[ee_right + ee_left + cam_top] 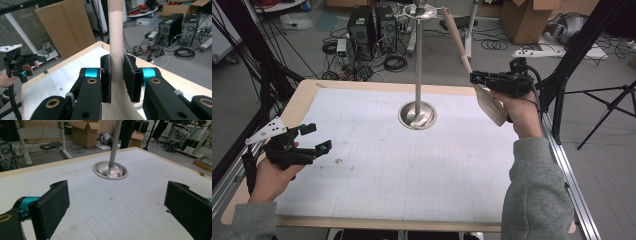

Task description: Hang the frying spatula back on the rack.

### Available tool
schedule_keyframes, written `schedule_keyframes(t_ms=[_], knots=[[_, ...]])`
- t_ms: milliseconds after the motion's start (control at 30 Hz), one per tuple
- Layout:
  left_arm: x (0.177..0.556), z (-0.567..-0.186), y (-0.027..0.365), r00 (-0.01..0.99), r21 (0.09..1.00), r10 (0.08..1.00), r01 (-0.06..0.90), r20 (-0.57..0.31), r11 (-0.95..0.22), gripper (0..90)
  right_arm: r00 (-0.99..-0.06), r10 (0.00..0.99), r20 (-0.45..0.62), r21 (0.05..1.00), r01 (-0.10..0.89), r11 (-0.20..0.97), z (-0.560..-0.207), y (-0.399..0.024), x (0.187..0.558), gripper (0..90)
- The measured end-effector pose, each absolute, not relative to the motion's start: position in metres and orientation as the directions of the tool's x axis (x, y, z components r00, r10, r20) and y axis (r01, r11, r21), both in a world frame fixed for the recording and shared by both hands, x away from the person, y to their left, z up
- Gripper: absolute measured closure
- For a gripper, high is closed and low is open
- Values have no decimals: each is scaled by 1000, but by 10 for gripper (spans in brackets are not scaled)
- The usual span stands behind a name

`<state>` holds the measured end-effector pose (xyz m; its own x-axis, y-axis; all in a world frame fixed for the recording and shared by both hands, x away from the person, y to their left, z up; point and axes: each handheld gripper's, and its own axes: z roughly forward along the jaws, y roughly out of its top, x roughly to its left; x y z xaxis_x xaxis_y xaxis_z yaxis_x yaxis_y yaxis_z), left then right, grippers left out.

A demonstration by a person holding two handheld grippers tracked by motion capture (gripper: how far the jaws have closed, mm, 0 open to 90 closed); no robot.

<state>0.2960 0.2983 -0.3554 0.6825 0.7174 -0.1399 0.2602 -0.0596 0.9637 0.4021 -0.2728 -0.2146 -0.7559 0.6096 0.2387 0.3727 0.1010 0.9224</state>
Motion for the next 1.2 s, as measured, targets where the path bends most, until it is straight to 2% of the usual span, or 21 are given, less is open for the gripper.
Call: schedule_keyframes(t_ms=[400,1200], knots=[[297,-356,298,681,963,719,262,-140,-61,66,-763,596,249,930,360,73,-219,-280,396,773],[297,-356,298,682,962,718,265,-141,-63,66,-760,605,240,919,378,111,-222,-272,399,773]])
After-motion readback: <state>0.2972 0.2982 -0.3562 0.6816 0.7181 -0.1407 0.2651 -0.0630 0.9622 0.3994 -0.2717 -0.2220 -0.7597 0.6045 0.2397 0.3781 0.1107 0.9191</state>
